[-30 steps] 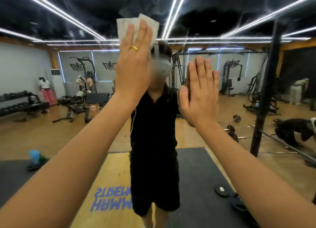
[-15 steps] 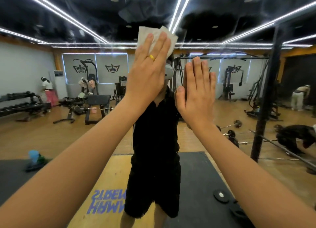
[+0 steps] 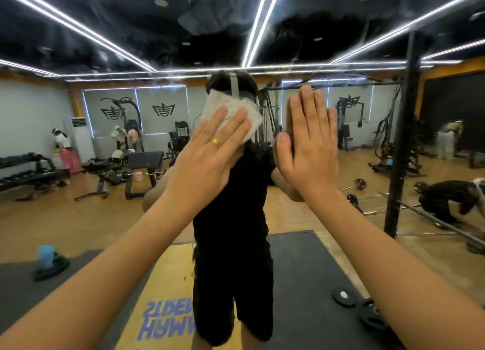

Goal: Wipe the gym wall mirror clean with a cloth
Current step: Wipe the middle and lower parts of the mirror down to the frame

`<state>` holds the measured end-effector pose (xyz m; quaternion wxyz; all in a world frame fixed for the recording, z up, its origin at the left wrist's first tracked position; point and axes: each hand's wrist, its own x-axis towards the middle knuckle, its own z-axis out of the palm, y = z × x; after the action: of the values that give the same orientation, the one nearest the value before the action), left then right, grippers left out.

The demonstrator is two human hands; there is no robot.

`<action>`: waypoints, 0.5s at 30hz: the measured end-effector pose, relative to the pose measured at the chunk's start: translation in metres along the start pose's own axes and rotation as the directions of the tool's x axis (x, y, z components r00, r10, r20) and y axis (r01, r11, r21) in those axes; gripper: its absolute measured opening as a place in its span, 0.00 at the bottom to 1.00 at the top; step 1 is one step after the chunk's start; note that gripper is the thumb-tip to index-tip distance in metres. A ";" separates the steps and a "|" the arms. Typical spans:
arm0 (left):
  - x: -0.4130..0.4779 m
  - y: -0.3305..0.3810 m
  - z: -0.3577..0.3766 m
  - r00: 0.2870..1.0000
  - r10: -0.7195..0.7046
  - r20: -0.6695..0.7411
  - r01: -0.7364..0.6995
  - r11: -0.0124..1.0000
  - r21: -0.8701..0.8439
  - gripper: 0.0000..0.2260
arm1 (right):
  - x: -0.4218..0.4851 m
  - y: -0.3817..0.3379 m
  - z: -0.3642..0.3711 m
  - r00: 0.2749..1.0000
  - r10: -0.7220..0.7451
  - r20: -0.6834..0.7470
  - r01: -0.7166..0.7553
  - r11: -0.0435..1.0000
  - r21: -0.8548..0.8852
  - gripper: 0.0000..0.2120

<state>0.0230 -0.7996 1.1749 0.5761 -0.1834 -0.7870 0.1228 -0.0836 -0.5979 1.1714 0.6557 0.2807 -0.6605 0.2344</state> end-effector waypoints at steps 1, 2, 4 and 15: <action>-0.009 -0.002 -0.001 1.000 -0.008 -0.001 0.008 1.000 0.007 0.26 | 0.000 0.000 0.000 1.000 0.001 -0.001 -0.001 1.000 -0.008 0.30; -0.012 -0.004 -0.002 1.000 -0.008 0.001 0.008 1.000 0.018 0.26 | 0.000 0.001 0.000 1.000 0.002 -0.004 -0.002 1.000 -0.016 0.30; 0.002 -0.007 -0.004 1.000 -0.008 0.004 0.008 1.000 0.029 0.25 | 0.000 -0.001 0.000 1.000 0.005 -0.007 -0.005 0.999 -0.033 0.30; 0.054 -0.034 -0.022 0.991 -0.096 -0.095 0.099 0.995 0.031 0.26 | 0.020 -0.055 -0.006 0.996 -0.080 0.037 0.077 0.994 0.081 0.30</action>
<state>0.0248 -0.8075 1.2422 0.6208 -0.1398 -0.7649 0.1000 -0.0416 -0.6353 1.1884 0.6393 0.3370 -0.6521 0.2289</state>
